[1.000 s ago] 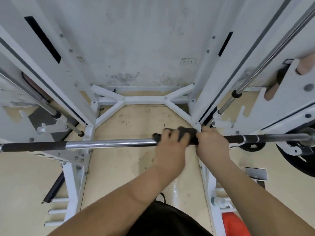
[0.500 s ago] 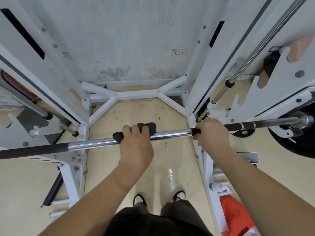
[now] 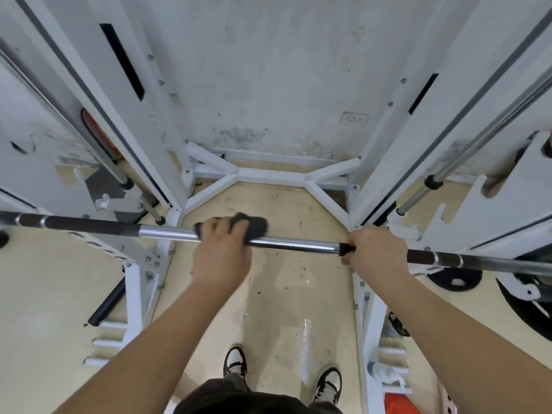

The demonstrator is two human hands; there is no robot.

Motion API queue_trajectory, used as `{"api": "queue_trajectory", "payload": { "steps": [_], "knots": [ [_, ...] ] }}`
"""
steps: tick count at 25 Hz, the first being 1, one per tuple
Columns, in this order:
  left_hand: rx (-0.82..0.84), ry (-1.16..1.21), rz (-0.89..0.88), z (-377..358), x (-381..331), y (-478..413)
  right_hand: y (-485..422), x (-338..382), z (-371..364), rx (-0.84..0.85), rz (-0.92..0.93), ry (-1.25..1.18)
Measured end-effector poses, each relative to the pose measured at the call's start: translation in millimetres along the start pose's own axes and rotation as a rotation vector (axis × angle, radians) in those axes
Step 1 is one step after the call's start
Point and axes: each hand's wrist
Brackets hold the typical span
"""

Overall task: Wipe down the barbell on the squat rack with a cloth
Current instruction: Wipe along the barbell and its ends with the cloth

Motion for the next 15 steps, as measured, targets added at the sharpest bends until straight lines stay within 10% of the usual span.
{"api": "queue_trajectory", "payload": {
  "steps": [3,10,15],
  "knots": [
    [-0.075,-0.057,0.209,-5.8,-13.3,8.5,-1.3,-4.1,0.3,0.032,0.038,0.024],
    [0.092,0.243,-0.238,-35.4,-129.4,75.2,19.0,-12.5,0.9,-0.096,0.077,-0.006],
    [0.283,0.922,0.346,22.1,-70.3,62.3,20.5,-11.5,10.2,-0.094,0.052,-0.249]
  ]
}}
Point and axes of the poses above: each hand's wrist, its own y-axis away from the middle knuckle, its own z-axis out of the back of the hand, x = y × z, and after that the axes turned 13 degrees about z, right-handed
